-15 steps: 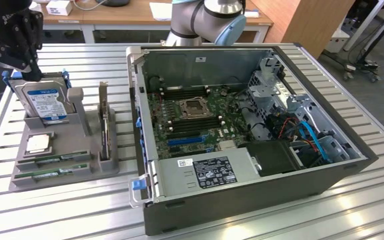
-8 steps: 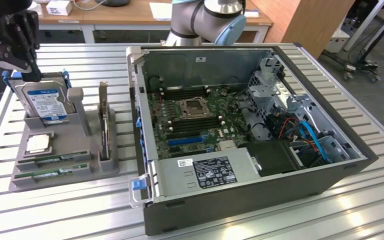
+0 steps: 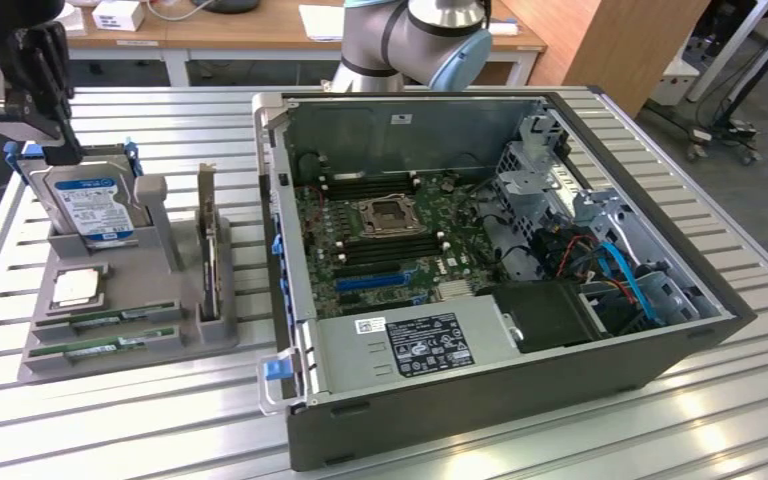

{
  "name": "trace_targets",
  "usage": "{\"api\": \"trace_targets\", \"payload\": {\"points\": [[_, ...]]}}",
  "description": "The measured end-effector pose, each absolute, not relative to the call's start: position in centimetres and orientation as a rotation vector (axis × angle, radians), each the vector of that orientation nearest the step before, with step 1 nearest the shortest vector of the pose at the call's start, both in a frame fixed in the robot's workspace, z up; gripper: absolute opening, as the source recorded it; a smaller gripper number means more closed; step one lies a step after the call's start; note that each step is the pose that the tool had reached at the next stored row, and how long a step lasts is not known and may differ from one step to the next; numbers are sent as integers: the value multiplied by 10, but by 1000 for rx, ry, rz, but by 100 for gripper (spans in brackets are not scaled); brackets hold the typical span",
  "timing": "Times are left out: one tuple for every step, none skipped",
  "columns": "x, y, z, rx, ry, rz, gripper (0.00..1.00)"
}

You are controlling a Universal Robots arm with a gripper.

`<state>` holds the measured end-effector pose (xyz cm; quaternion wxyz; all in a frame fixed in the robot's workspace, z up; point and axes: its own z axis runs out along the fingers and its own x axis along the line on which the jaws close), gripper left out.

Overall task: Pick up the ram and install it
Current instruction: 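Pick up the ram and move it above insertion slot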

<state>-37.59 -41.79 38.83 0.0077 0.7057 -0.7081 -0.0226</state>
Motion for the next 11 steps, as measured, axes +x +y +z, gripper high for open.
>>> {"api": "trace_targets", "payload": {"points": [[-376, -418, 388, 2207, -2213, -70, 10], [-376, -418, 388, 2207, -2213, -71, 10], [-376, -418, 388, 2207, -2213, -70, 10], [-376, -418, 388, 2207, -2213, -70, 10], [-376, -418, 388, 2207, -2213, -70, 10], [-376, -418, 388, 2207, -2213, -70, 10], [-376, -418, 388, 2207, -2213, -70, 10], [-376, -418, 388, 2207, -2213, -70, 10], [-376, -418, 388, 2207, -2213, -70, 10], [-376, -418, 388, 2207, -2213, -70, 10], [-376, -418, 388, 2207, -2213, -70, 10]]}}
